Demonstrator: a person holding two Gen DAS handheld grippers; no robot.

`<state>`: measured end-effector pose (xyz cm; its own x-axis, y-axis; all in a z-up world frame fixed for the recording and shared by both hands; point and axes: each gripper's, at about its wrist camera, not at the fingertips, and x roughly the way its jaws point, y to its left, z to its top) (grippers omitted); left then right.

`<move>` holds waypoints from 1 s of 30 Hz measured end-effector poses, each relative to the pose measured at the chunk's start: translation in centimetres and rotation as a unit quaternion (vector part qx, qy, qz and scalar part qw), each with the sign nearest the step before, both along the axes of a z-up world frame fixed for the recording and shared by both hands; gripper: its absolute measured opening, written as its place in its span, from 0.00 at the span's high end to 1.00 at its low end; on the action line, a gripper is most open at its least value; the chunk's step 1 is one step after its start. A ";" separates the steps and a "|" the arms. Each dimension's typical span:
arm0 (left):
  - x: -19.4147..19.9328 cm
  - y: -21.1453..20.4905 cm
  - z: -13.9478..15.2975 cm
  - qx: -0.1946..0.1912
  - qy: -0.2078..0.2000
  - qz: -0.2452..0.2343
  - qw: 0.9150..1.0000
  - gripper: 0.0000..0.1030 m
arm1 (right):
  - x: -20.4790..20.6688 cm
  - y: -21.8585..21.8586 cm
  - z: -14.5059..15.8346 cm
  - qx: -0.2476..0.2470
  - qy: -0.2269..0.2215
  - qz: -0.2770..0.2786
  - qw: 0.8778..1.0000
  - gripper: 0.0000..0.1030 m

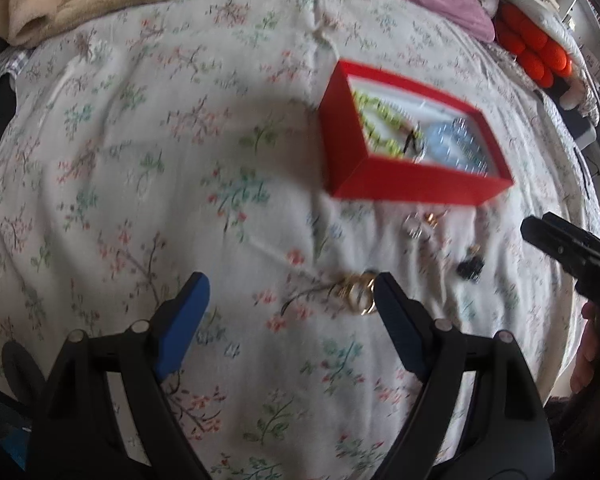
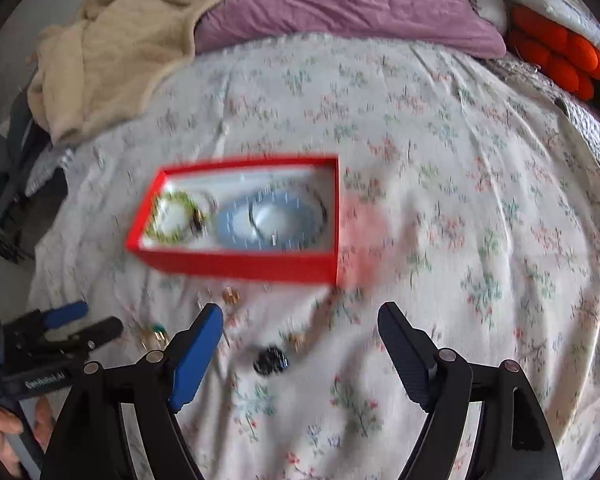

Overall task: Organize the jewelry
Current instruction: 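Lower the left tool onto the stacked gold rings and close on them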

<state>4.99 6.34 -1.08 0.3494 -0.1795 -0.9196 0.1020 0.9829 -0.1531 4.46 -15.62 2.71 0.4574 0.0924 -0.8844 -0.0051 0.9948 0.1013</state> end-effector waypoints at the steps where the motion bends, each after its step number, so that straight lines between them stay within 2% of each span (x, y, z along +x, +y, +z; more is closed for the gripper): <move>1: -0.2 0.0 -0.2 0.001 0.002 -0.004 1.000 0.18 | -0.2 0.3 -0.5 -0.007 0.008 0.003 1.000 0.21; 8: -1.7 -0.8 -1.3 -0.003 0.010 -0.038 0.999 0.18 | -1.6 1.4 -3.8 -0.036 0.063 0.021 0.997 0.21; 12: -2.2 -1.6 -1.5 -0.023 0.016 -0.063 0.998 0.19 | -1.8 1.4 -4.8 -0.047 0.087 0.025 0.995 0.21; 14: -2.3 -2.1 -1.6 -0.034 0.016 -0.077 0.996 0.25 | -1.9 1.3 -4.9 -0.046 0.091 0.022 0.995 0.21; 16: -2.4 -2.6 -1.6 -0.039 0.015 -0.088 0.995 0.39 | -1.8 1.1 -4.9 -0.040 0.093 0.020 0.995 0.21; 19: -2.3 -3.2 -1.7 -0.040 0.010 -0.100 0.994 0.50 | -1.7 1.0 -4.8 -0.037 0.092 0.018 0.995 0.21; 23: -1.7 -3.6 -2.0 -0.037 0.007 -0.100 0.994 0.56 | -1.5 1.0 -4.7 -0.035 0.093 0.018 0.995 0.21; 25: -1.5 -3.8 -2.1 -0.039 0.003 -0.102 0.994 0.63 | -1.5 0.9 -4.7 -0.033 0.095 0.016 0.995 0.21; 30: -0.8 -4.6 -2.2 -0.043 0.000 -0.104 0.994 0.64 | -1.4 0.2 -4.6 -0.020 0.098 0.007 0.995 0.21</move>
<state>4.17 1.76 -3.30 0.2957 -0.3249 -0.8983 0.3016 0.9240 -0.2349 3.10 -15.38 -1.87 0.2739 0.0607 -0.9598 -0.0028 0.9981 0.0623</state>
